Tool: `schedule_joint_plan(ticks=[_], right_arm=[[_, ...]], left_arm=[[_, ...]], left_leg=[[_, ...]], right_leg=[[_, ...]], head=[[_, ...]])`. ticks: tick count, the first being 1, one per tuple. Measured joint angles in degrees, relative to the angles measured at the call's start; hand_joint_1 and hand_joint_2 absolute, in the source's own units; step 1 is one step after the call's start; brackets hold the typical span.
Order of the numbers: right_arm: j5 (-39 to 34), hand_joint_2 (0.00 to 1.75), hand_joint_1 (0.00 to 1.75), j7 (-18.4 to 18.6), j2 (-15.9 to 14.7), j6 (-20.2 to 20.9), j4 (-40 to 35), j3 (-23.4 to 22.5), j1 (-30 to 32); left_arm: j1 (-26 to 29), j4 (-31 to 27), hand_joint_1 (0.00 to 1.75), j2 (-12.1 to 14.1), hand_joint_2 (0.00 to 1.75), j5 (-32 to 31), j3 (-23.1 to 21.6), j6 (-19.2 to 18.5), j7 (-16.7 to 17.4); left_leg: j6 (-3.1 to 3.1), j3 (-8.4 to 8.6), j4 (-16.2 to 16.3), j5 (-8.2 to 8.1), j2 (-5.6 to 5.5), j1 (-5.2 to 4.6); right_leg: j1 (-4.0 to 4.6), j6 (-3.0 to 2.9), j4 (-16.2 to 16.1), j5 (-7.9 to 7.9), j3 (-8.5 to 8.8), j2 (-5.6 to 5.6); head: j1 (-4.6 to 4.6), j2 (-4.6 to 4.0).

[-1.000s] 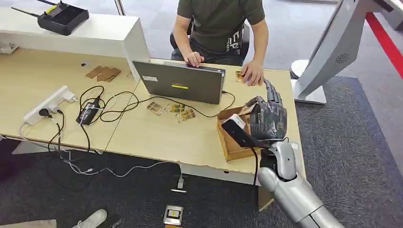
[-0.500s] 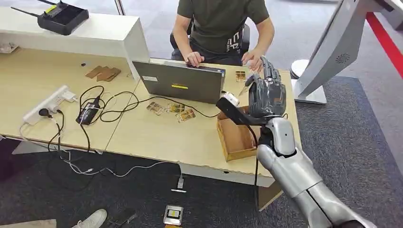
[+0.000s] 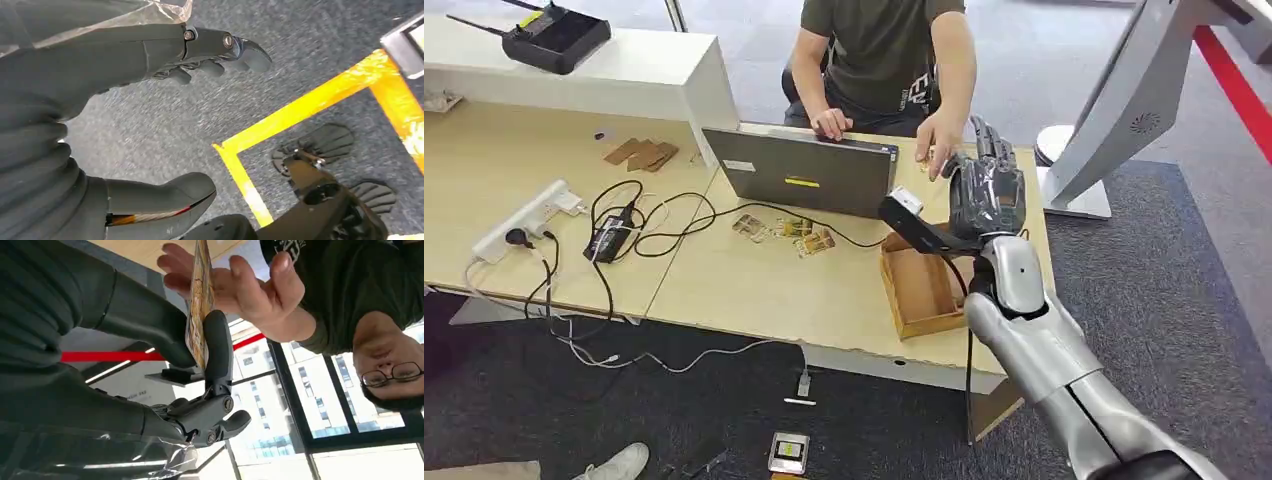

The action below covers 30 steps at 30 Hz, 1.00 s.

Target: Pass the card to the sensor for recognition and then transmit it.

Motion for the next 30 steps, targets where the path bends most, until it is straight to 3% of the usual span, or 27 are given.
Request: schedule_joint_plan(ticks=[10,12,18,25,30], right_arm=[[1.05,1.75,1.75,-1.95,1.20,0.90,0.90,-1.36,-0.07],[1.05,1.75,0.00,-2.01,1.46,0.90,0.96,-1.60,-0.07],[0.72,1.75,0.00,-2.01,1.42,-0.98,0.94,-2.77,0.22],[0.44,1.75,0.00,-1.38,0.51,-2.36,0.28,-4.83,2.09],[1.55,1.75,0.00,0.22,-2.36,-3.93,-4.18,-7.04,5.35]], left_arm=[[0.51,0.11,0.00,-2.10,1.75,-0.50,-0.04,0.80,-8.68],[0.64,0.11,0.00,-2.21,1.75,-0.65,-0.02,0.48,-10.18],[0.28,0.11,0.00,-2.49,1.75,-1.81,0.20,0.02,-14.11],[-2.52,0.04,0.00,-2.25,1.75,-4.98,0.70,0.83,-13.74],[-2.55,-0.81,0.00,0.31,1.75,-7.46,1.84,1.90,-13.46]], left_leg=[[0.00,-0.01,0.00,0.00,0.00,0.00],[0.00,-0.02,0.00,0.00,0.00,0.01],[0.00,0.00,0.00,0.00,-0.01,0.00],[0.00,0.02,0.02,0.02,0.00,0.00],[-0.01,0.04,0.03,0.01,0.00,0.01]], right_leg=[[0.00,0.00,0.01,0.00,0.00,0.00],[0.00,0.00,0.01,0.00,-0.02,0.00],[0.01,0.00,0.00,0.00,-0.05,0.00],[0.00,-0.01,0.00,0.02,-0.01,0.00],[0.01,-0.01,0.00,0.01,-0.02,0.01]], head=[[0.00,0.00],[-0.02,0.00],[0.00,0.00],[0.00,0.00],[0.02,0.00]])
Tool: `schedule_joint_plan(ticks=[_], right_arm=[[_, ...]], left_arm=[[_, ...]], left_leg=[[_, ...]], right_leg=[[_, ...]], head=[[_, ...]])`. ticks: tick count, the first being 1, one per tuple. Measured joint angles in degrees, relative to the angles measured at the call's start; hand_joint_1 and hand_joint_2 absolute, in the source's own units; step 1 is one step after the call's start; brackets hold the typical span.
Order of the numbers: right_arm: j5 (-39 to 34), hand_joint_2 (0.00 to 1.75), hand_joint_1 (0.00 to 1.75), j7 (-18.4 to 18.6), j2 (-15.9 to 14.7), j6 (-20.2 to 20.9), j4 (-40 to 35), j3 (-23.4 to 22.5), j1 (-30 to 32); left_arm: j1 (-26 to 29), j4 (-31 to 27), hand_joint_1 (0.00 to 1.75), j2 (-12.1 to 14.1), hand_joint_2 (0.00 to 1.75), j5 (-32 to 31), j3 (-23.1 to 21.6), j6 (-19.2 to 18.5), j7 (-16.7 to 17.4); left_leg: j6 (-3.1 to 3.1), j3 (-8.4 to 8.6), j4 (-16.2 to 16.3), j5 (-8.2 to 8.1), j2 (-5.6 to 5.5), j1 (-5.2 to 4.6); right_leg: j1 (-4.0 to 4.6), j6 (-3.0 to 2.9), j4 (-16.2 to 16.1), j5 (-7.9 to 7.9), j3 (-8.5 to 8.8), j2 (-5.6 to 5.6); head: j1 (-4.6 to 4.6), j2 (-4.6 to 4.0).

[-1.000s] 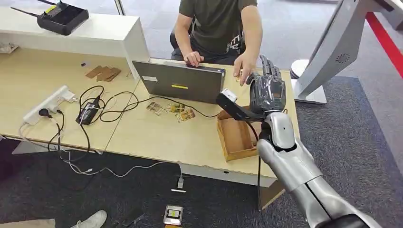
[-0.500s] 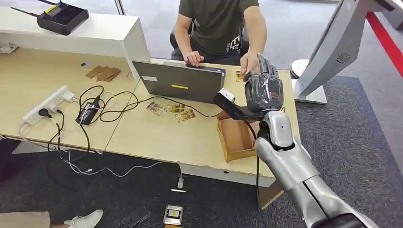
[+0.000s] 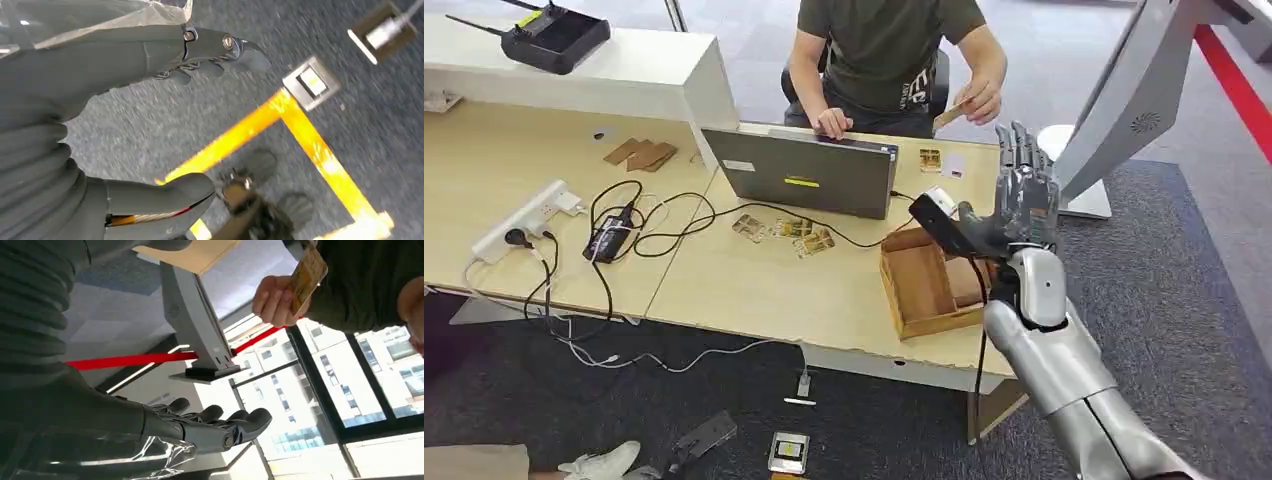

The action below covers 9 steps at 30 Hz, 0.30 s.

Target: Pass the card to the sensor for recognition and then transmit it.

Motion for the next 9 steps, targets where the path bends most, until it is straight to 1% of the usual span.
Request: schedule_joint_plan(ticks=[2,6,8,9], right_arm=[[1.05,1.75,0.00,0.59,-1.73,-0.02,-4.27,-1.14,2.75],[3.37,1.75,0.00,0.63,-4.98,-1.03,-13.80,-3.61,8.75],[4.67,1.75,0.00,0.87,-6.55,-1.48,-18.32,-4.63,11.72],[5.29,1.75,0.00,1.16,-7.26,-1.95,-20.64,-5.12,13.40]], left_arm=[[0.93,-1.36,0.00,1.97,1.75,-1.33,0.88,-0.15,0.00],[3.65,-4.46,0.00,5.81,1.75,-3.56,3.02,-0.90,0.11],[5.05,-6.07,0.00,7.36,1.75,-4.02,4.08,-1.07,0.24],[5.85,-6.73,0.00,8.02,0.00,-4.00,4.42,-1.05,0.28]], left_leg=[[0.00,0.00,0.00,-0.03,0.00,0.02],[-0.03,0.00,-0.01,-0.08,0.04,0.03],[-0.01,0.01,-0.01,-0.10,0.06,0.04],[-0.01,0.03,-0.01,-0.11,0.06,0.04]], right_leg=[[0.02,0.00,0.00,-0.02,0.00,0.00],[0.04,-0.08,0.00,-0.09,-0.04,0.06],[0.04,-0.08,-0.01,-0.10,-0.03,0.06],[0.05,-0.08,-0.02,-0.13,-0.02,0.06]], head=[[-0.02,0.00],[0.00,0.00],[-0.04,0.00],[0.00,0.00]])
